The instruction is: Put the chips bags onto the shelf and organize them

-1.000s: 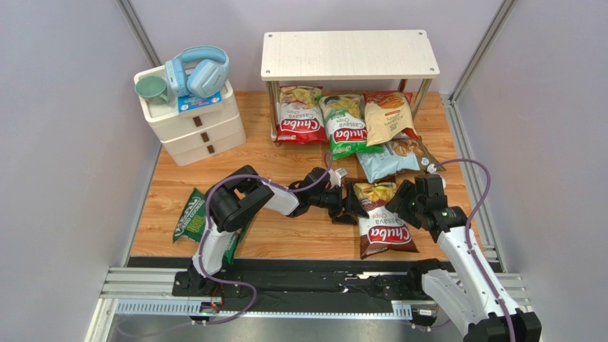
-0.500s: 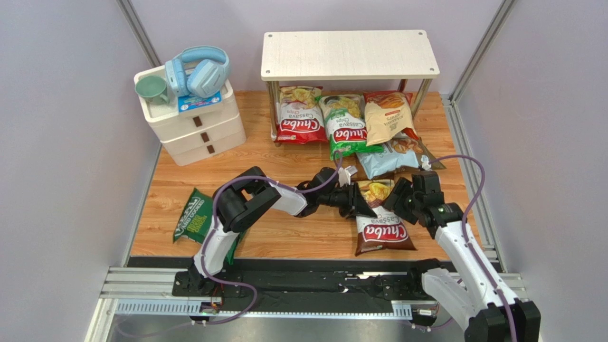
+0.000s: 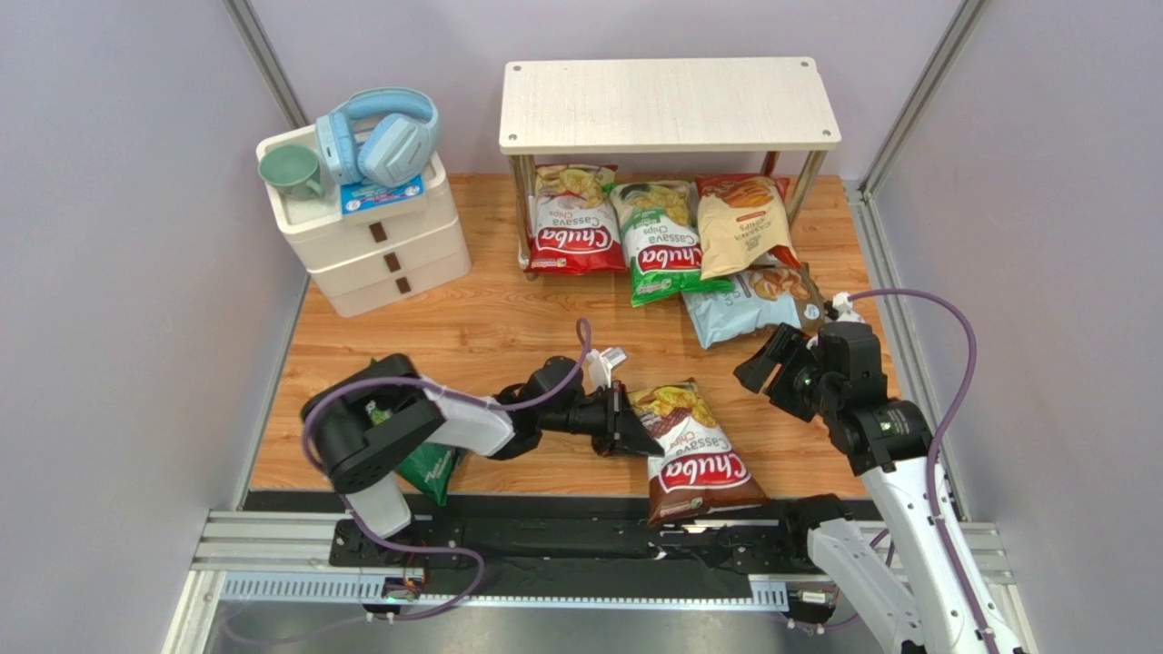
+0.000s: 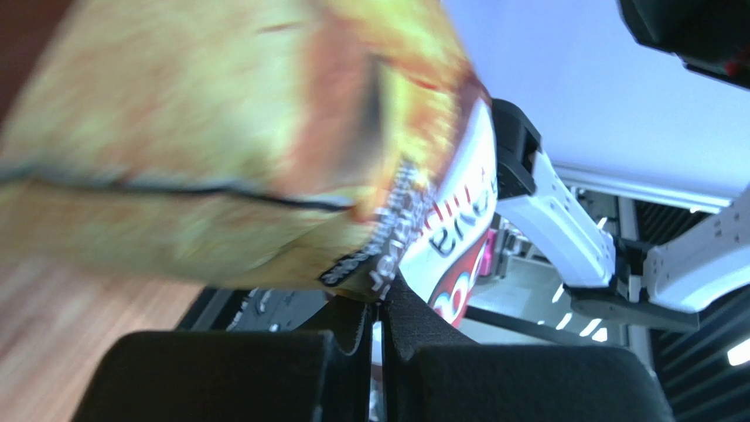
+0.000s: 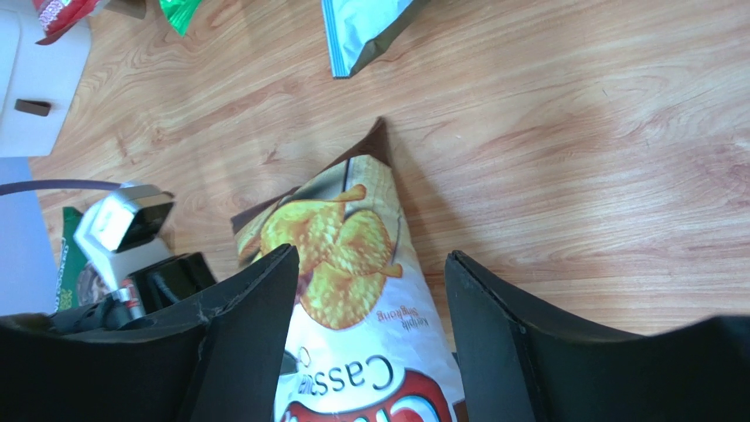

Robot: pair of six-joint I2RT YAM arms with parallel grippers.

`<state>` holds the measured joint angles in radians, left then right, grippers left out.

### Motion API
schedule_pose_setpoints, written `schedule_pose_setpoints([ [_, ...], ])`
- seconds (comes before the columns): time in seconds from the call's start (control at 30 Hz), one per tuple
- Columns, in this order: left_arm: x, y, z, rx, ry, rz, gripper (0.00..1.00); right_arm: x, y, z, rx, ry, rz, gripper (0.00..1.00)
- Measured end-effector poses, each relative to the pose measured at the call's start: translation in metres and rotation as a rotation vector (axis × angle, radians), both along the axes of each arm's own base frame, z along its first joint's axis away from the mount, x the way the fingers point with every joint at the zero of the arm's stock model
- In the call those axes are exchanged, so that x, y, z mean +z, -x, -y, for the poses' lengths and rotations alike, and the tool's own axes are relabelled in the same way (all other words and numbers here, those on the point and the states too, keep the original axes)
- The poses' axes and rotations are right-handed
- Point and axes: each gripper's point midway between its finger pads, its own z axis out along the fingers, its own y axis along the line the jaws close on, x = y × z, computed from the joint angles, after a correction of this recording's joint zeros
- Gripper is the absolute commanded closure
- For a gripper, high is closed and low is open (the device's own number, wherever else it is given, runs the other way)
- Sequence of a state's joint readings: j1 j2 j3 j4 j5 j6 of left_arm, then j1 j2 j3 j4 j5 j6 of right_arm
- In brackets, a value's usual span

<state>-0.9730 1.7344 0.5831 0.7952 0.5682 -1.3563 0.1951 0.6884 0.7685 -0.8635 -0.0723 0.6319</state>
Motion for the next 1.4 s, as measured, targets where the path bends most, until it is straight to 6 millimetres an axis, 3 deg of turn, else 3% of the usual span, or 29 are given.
schedule_pose_setpoints([
  [0.17,0.036,-0.004,-0.014,0.040,-0.019,0.122,1.00,0.004,0.003,-0.003,0.014,-0.011,-0.011,0.33],
  [0.33,0.067,-0.018,-0.042,0.156,-0.119,0.253,1.00,0.001,0.006,-0.008,0.040,-0.030,-0.036,0.29],
  [0.43,0.098,-0.038,-0.072,0.271,-0.175,0.359,1.00,0.003,0.009,-0.014,0.068,-0.056,-0.041,0.28],
  [0.53,0.106,-0.061,-0.102,0.383,-0.233,0.411,1.00,0.010,0.011,-0.022,0.101,-0.093,-0.036,0.27],
  [0.63,0.092,-0.081,-0.132,0.477,-0.340,0.423,1.00,0.020,0.012,-0.032,0.130,-0.145,-0.022,0.26],
  [0.73,0.063,-0.086,-0.149,0.504,-0.449,0.415,1.00,0.033,0.012,-0.045,0.154,-0.232,-0.002,0.26],
  [0.87,0.020,-0.080,-0.160,0.478,-0.557,0.372,1.00,0.043,0.011,-0.062,0.172,-0.366,0.027,0.27],
  [1.0,-0.011,-0.071,-0.163,0.453,-0.600,0.326,1.00,0.030,0.015,-0.075,0.163,-0.476,-0.016,0.27],
  [1.17,-0.012,-0.072,-0.157,0.458,-0.578,0.328,1.00,-0.002,0.037,-0.094,0.176,-0.530,-0.123,0.26],
  [1.4,-0.008,-0.076,-0.150,0.471,-0.564,0.333,1.00,-0.015,0.048,-0.131,0.250,-0.528,-0.159,0.25],
])
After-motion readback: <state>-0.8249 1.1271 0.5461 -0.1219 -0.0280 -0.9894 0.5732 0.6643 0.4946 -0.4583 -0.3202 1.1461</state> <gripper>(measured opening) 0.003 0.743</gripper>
